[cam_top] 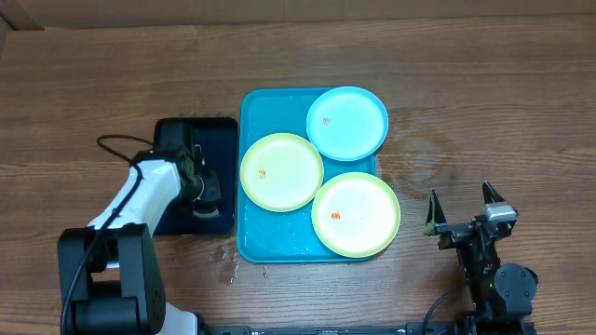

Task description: Clean dirty plates on tray and stack at the side

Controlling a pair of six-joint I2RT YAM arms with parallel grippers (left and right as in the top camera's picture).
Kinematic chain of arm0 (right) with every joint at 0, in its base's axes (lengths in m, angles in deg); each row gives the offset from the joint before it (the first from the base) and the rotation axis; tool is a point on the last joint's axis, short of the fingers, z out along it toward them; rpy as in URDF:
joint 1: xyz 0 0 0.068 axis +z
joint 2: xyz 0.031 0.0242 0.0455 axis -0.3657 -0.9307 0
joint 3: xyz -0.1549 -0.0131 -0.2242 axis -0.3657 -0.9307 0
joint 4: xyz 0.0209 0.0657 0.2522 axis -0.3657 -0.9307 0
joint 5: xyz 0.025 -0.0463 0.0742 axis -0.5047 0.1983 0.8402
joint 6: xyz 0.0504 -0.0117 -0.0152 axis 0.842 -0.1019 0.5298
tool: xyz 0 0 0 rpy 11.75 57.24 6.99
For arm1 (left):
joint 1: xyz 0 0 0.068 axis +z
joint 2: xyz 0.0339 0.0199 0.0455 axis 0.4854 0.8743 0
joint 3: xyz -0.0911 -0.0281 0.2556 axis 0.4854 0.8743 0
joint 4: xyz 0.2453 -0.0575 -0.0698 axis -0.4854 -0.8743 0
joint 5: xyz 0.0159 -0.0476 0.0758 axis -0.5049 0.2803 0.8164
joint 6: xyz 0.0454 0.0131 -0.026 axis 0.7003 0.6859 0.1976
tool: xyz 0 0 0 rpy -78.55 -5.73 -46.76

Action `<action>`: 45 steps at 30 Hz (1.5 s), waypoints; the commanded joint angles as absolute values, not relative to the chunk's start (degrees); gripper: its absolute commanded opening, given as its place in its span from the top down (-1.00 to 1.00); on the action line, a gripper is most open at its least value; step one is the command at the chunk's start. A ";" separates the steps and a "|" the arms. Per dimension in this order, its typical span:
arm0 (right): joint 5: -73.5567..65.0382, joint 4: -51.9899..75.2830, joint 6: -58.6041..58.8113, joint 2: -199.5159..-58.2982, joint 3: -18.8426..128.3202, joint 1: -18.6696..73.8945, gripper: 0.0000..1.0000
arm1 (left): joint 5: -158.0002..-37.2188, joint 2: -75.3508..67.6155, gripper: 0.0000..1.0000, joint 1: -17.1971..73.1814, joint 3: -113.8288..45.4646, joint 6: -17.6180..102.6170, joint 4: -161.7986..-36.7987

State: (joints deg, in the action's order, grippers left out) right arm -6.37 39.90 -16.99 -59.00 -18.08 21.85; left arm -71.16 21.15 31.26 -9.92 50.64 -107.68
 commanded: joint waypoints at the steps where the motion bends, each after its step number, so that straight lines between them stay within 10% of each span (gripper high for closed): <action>1: -6.70 40.14 -17.05 -58.67 -18.69 21.81 -1.00 | -69.35 20.51 0.92 31.04 -17.07 54.97 -108.53; 17: -6.70 40.14 -17.05 -58.69 -18.69 21.81 -1.00 | -71.29 17.74 0.92 30.84 -31.95 60.00 -113.82; 45: -6.70 40.14 -17.05 -58.67 -18.69 21.81 -1.00 | -68.93 20.05 0.92 29.75 -14.07 54.29 -100.80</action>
